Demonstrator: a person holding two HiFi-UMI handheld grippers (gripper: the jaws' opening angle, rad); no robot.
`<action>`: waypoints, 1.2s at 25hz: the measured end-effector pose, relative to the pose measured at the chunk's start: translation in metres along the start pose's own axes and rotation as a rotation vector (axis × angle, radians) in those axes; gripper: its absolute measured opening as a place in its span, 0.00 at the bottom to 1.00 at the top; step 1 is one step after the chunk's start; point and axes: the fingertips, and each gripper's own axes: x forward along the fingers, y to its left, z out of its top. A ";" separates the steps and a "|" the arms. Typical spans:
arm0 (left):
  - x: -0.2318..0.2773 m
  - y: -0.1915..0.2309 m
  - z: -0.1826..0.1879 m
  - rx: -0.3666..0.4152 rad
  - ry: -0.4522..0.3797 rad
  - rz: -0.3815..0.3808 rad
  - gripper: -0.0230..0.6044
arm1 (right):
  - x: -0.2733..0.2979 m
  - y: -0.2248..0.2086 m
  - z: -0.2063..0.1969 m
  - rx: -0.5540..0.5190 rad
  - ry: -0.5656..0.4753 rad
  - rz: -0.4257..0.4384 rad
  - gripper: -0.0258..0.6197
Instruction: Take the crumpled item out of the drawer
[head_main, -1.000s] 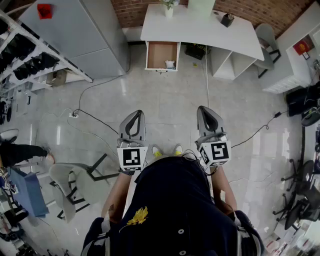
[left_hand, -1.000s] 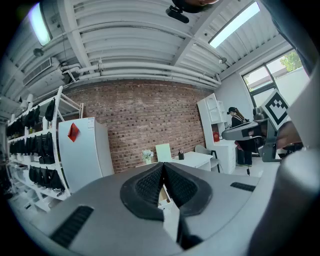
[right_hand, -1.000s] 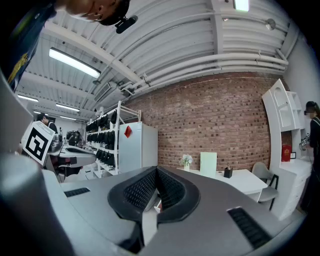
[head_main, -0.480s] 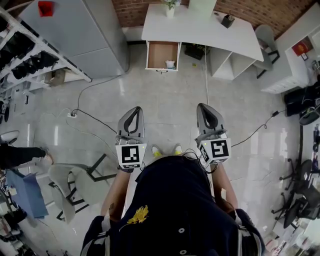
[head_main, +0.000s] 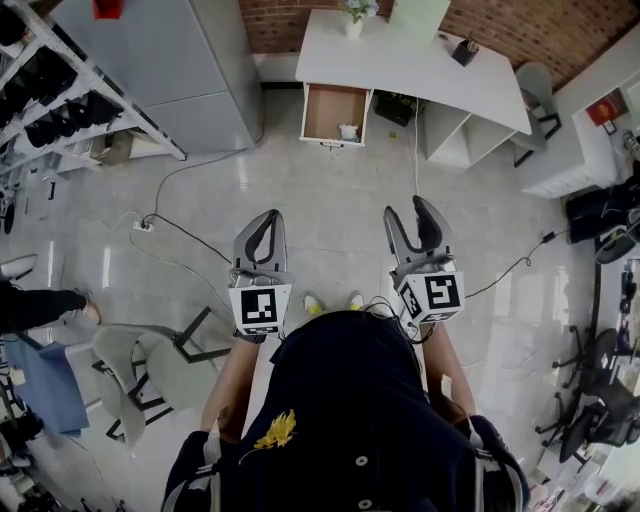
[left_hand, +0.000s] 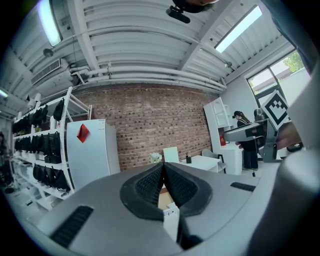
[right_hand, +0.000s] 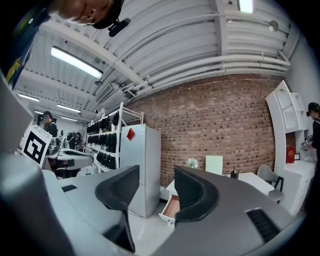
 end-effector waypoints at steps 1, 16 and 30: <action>-0.001 0.005 0.000 -0.001 -0.001 0.003 0.07 | 0.004 0.004 0.001 -0.001 -0.001 0.006 0.44; -0.006 0.063 -0.026 -0.040 -0.016 -0.002 0.07 | 0.046 0.038 -0.013 -0.015 0.025 -0.029 0.78; 0.090 0.099 -0.041 -0.110 0.009 0.007 0.07 | 0.139 0.003 -0.032 0.012 0.049 -0.031 0.77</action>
